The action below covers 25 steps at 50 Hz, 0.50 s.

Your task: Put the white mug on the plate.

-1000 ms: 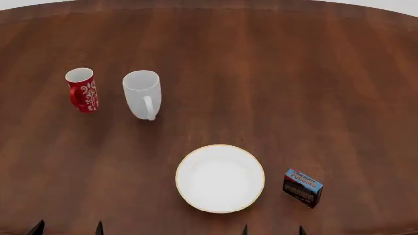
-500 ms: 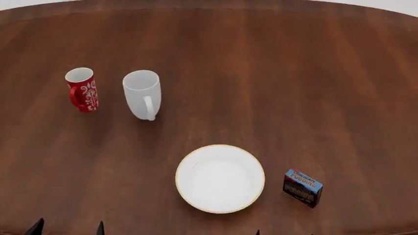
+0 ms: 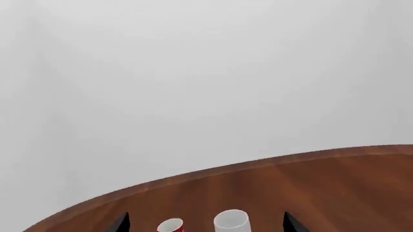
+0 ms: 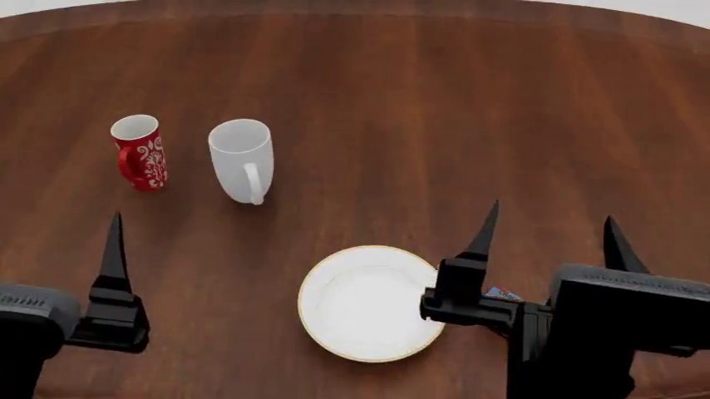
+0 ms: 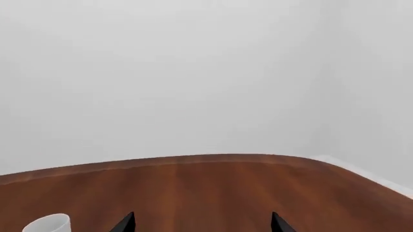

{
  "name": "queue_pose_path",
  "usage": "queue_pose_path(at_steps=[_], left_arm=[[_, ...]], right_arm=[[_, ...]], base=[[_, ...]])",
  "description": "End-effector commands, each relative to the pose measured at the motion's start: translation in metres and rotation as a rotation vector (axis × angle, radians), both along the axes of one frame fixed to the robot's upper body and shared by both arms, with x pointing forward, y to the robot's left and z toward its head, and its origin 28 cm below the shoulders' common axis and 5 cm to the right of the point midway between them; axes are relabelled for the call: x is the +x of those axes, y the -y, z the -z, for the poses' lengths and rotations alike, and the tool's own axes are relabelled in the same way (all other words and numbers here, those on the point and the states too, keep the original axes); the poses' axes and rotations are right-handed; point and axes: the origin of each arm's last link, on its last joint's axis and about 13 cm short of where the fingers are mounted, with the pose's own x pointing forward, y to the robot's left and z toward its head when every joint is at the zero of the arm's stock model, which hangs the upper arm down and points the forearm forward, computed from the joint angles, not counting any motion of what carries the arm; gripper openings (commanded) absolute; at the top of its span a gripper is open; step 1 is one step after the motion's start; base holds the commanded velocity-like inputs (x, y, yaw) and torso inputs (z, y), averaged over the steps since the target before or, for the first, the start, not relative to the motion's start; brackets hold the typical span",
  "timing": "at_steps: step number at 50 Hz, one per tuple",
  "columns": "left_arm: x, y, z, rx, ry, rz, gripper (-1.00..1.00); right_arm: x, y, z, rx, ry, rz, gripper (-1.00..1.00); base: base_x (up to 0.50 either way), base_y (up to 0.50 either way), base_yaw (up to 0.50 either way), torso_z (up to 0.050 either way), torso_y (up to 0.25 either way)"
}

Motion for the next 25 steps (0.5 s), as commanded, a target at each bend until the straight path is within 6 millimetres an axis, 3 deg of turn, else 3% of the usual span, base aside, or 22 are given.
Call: queue_pose_path(at_steps=[1, 4, 7, 11, 19, 25], left_arm=[[-0.001, -0.003, -0.033, 0.022, 0.068, -0.007, 1.00], [-0.005, -0.005, -0.034, 0.015, 0.082, -0.004, 1.00], [-0.002, -0.006, -0.019, 0.011, 0.076, -0.008, 1.00], [0.001, -0.004, -0.014, 0.013, 0.064, -0.002, 1.00], [-0.001, -0.001, -0.023, 0.012, 0.063, 0.010, 1.00], [-0.001, -0.002, -0.022, 0.016, 0.062, 0.010, 1.00]], right_arm=[[0.001, 0.007, -0.038, -0.006, 0.096, 0.036, 1.00], [-0.001, 0.009, -0.038, -0.011, 0.102, 0.042, 1.00], [0.000, 0.012, -0.035, -0.018, 0.101, 0.051, 1.00], [0.001, 0.013, -0.034, -0.008, 0.098, 0.051, 1.00], [0.005, 0.009, -0.030, -0.008, 0.087, 0.031, 1.00], [0.004, 0.007, -0.029, -0.011, 0.087, 0.025, 1.00]], base=[[0.00, 0.00, 0.00, 0.000, 0.000], [0.00, 0.00, 0.00, 0.000, 0.000], [0.00, 0.00, 0.00, 0.000, 0.000], [0.00, 0.00, 0.00, 0.000, 0.000], [0.00, 0.24, 0.00, 0.000, 0.000], [0.00, 0.50, 0.00, 0.000, 0.000]])
